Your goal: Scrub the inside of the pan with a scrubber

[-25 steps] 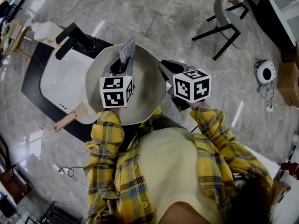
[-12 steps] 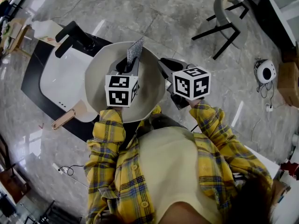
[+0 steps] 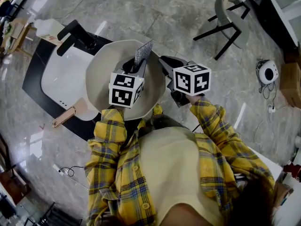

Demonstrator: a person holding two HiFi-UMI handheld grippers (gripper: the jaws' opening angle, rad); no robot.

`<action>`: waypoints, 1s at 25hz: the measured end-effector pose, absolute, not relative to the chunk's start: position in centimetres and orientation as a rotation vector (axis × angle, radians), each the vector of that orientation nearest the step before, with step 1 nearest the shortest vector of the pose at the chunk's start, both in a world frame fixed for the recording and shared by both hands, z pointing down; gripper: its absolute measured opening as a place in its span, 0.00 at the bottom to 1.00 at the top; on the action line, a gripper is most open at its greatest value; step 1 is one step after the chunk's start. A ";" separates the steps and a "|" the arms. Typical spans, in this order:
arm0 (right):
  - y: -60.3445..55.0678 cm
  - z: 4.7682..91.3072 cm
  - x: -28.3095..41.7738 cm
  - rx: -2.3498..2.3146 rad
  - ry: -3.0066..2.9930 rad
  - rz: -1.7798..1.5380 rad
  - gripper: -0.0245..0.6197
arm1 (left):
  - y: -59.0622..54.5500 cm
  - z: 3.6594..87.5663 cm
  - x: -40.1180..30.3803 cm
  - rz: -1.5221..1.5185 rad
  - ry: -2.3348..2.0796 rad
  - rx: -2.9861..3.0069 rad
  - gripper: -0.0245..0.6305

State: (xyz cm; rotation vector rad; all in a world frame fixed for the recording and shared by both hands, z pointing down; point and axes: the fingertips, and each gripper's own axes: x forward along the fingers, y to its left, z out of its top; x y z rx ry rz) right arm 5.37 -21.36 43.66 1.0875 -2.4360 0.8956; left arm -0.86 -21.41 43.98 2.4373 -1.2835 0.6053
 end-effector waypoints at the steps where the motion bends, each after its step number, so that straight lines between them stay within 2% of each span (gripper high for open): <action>1: -21.4 43.7 5.4 1.088 -2.437 0.899 0.06 | -21.3 44.0 -0.7 0.605 -1.272 2.441 0.17; 25: -19.5 42.3 8.1 1.271 -2.464 0.858 0.06 | -16.8 43.5 2.8 0.699 -0.966 2.566 0.17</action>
